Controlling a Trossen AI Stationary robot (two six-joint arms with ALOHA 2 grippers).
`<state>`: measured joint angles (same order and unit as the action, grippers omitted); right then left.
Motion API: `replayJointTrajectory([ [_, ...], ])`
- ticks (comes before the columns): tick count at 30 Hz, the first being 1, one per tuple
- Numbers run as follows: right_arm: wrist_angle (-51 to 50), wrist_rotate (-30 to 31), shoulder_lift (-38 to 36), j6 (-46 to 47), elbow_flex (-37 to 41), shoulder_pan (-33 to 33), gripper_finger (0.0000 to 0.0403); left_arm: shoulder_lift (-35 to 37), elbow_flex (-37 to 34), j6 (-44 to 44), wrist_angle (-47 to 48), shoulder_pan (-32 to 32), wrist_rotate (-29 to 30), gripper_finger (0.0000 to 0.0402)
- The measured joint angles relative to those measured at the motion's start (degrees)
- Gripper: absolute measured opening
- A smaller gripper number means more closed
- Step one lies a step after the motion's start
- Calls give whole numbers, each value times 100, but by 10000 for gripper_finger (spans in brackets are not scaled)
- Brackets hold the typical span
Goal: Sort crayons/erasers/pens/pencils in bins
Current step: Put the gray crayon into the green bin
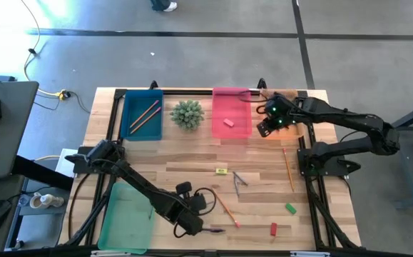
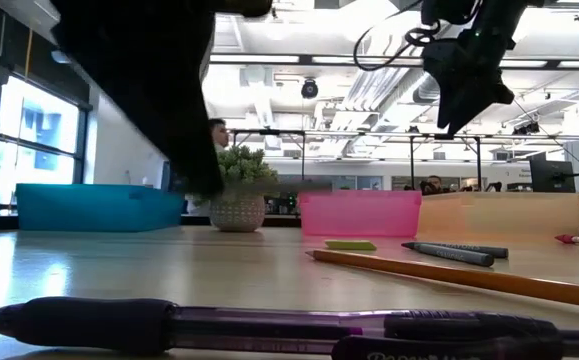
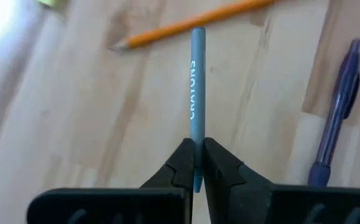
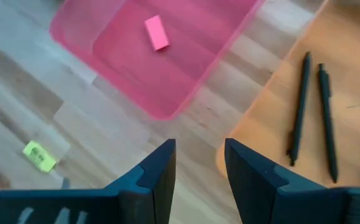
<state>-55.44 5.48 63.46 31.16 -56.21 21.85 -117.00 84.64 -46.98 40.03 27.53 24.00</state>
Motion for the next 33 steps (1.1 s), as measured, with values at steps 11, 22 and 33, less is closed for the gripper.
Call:
replayJointTrajectory([
  [11, 41, -2, 0, 1060, 0, -1096, 130, 629, -91, -744, 1052, 295, 733, 1],
  [22, 597, 390, 2, 2043, 2, -2283, 130, 1573, -989, -3041, 1652, 1165, 1052, 1],
  [33, 1066, 641, 370, 2196, 2, -2804, 130, 1911, -1444, -6056, 2886, 2482, 509, 1],
])
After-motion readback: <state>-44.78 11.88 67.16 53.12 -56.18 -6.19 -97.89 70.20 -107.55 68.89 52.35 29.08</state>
